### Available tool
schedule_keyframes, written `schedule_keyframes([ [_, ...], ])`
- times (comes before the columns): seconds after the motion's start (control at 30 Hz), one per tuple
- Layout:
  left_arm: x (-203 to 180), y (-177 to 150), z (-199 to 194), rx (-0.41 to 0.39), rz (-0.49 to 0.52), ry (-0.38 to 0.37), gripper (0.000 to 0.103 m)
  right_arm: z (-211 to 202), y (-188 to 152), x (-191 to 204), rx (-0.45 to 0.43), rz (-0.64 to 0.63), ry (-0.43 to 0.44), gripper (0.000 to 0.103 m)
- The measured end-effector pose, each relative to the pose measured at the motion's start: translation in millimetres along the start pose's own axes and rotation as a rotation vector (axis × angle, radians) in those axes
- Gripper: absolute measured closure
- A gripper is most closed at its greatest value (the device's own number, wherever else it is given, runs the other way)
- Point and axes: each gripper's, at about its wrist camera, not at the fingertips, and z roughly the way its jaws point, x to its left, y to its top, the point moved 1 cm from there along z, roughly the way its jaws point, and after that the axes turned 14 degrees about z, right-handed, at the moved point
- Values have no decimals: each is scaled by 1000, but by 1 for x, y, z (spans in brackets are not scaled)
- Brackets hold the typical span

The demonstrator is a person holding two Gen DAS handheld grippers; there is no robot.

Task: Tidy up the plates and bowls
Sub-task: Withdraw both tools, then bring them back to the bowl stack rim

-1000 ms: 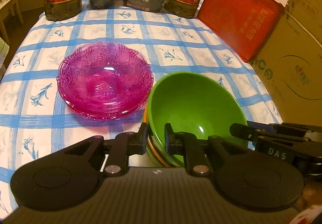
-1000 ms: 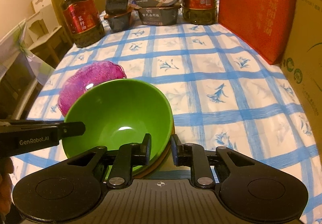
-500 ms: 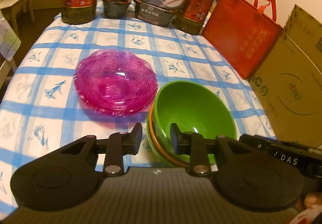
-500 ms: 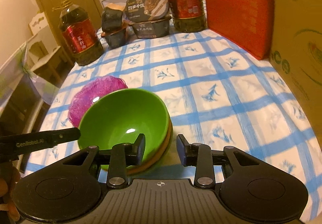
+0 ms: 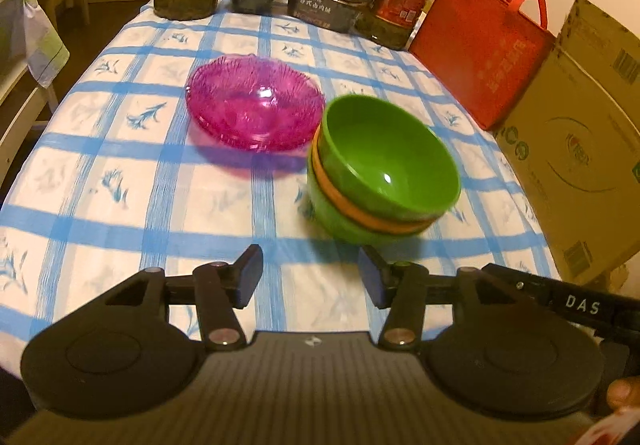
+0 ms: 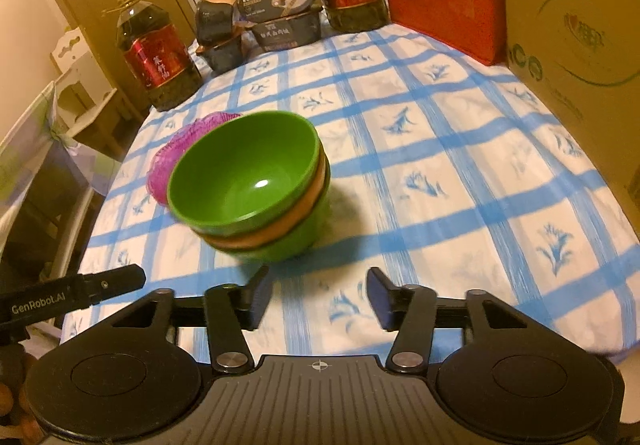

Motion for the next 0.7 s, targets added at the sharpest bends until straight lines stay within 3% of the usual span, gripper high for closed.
schedule_keyframes([
  [0.1, -2, -8, -5, 2, 6, 5, 52, -6, -7, -1, -1, -2, 2, 35],
  [0.7, -8, -18, -15, -4, 5, -7, 51, -13, -17, -3, 18, 3, -20, 34],
])
